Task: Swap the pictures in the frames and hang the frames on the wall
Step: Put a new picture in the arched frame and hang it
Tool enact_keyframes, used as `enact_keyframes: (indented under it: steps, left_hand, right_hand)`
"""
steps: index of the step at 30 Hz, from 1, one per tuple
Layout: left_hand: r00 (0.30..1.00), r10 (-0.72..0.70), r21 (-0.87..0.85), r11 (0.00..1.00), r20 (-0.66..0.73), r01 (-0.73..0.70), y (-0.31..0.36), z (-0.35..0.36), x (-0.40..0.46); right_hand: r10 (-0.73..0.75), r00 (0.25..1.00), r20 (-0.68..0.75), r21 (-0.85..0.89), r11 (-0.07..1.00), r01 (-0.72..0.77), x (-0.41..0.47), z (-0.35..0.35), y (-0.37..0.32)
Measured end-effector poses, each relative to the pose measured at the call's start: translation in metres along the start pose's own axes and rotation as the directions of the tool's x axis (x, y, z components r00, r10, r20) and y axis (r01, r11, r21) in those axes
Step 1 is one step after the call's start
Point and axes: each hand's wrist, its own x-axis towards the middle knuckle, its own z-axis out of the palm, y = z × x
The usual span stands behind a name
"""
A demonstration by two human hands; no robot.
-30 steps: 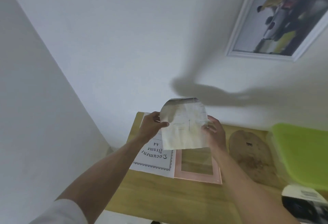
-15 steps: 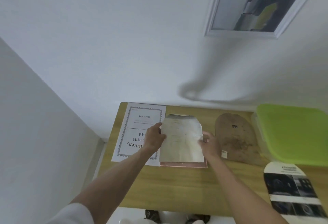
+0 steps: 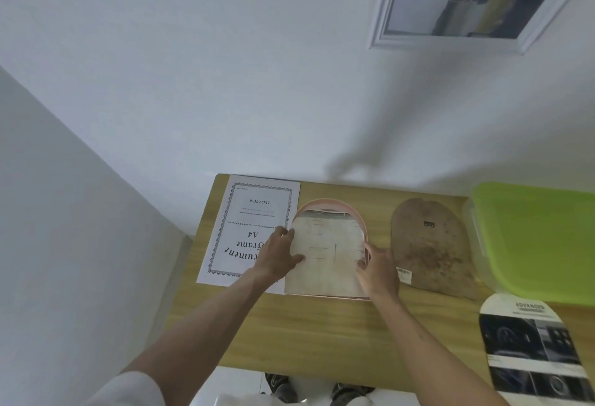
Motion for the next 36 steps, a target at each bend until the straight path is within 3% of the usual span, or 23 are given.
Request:
enact_keyframes:
  steps: [7, 22, 24, 27, 31, 33, 36]
  left_hand:
    - [0.997, 0.064, 0.167, 0.984, 0.044, -0.07, -0.005, 0.006, 0.004]
    - [0.994, 0.096, 0.232, 0.967, 0.048, -0.105, -0.007, 0.008, 0.014]
    - [0.994, 0.108, 0.199, 0.974, 0.02, -0.11, -0.008, 0.008, 0.013]
    - [0.981, 0.106, 0.082, 0.992, -0.162, -0.094, -0.006, 0.01, 0.009]
    - [0.92, 0.192, 0.072, 0.981, -0.341, -0.178, 0.032, 0.016, 0.014]
    - [0.913, 0.252, 0.031, 0.966, -0.322, -0.256, 0.067, 0.023, 0.017]
    - [0.957, 0.246, -0.117, 0.957, -0.154, -0.265, 0.126, 0.041, 0.017]
  right_hand:
    - [-0.022, 1.0, 0.02, 0.02, 1.0, 0.021, 0.004, 0.004, 0.009]
    - [0.009, 0.999, 0.031, -0.019, 1.0, -0.008, 0.005, 0.001, -0.002]
    - [0.002, 1.0, 0.019, 0.028, 1.0, -0.003, 0.003, -0.002, -0.002]
    - [0.006, 0.999, -0.04, 0.126, 0.992, 0.0, -0.002, -0.012, 0.002]
    - [0.076, 0.985, -0.156, 0.102, 0.993, -0.061, 0.001, -0.043, 0.028]
    - [0.166, 0.969, -0.183, 0.078, 0.985, -0.154, 0.005, -0.06, 0.049]
    - [0.31, 0.935, -0.171, 0.018, 0.95, -0.311, 0.01, -0.082, 0.083]
